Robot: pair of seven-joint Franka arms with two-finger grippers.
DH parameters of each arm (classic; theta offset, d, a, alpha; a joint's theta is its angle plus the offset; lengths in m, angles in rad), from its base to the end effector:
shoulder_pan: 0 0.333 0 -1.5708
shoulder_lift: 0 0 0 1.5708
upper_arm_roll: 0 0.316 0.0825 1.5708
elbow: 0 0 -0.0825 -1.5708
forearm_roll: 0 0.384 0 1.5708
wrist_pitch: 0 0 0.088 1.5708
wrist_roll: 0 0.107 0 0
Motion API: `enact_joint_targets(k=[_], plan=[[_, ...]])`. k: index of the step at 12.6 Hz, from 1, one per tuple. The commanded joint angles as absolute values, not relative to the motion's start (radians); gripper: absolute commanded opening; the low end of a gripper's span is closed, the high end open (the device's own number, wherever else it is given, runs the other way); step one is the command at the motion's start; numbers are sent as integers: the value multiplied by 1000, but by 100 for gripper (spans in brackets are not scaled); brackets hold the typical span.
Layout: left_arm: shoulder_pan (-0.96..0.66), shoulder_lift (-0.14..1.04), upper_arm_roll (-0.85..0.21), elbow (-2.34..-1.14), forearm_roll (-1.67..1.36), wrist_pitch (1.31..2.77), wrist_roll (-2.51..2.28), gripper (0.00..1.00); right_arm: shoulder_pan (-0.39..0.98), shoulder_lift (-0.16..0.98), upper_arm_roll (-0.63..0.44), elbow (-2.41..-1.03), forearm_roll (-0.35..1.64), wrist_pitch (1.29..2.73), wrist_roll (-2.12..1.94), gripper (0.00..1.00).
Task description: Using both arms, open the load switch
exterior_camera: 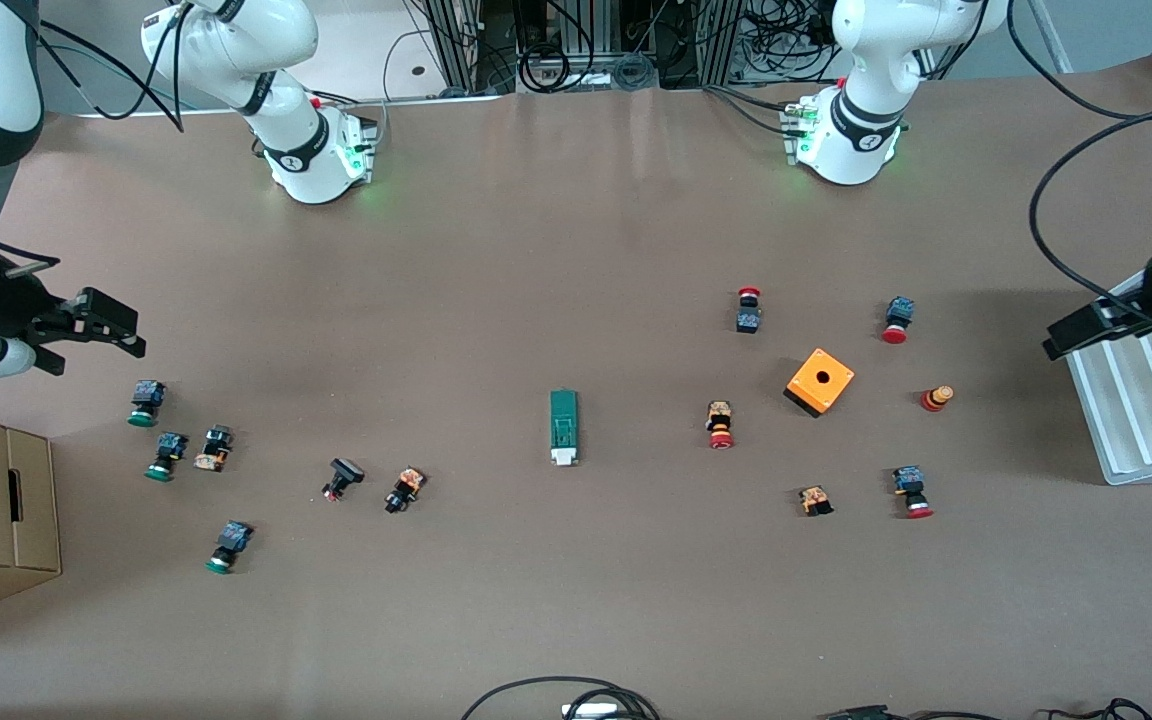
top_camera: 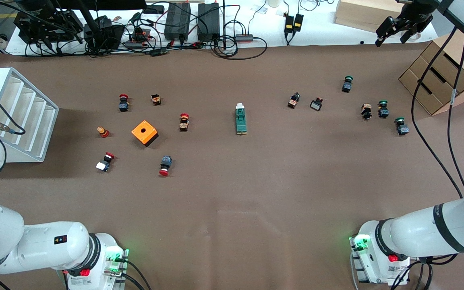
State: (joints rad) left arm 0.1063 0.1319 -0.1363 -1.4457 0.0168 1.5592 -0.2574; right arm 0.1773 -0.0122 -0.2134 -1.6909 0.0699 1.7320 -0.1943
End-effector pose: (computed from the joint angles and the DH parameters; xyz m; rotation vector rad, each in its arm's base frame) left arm 0.5935 -0.0104 0.6073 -3.1196 -0.3579 0.0270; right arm 0.5628 -0.0146 0.5886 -3.0664 -0.2285 -0.0937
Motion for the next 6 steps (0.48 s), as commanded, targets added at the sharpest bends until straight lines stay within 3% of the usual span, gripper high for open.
enact_joint_targets(k=[1,6], plan=[[100,140,-141,-1436,21,1565,-256,100,179,-11,-216,-1687,57,1740,-203,100],[66,144,-144,-1450,25,1557,-247,100,178,-11,-216,-1689,57,1738,-203,100]])
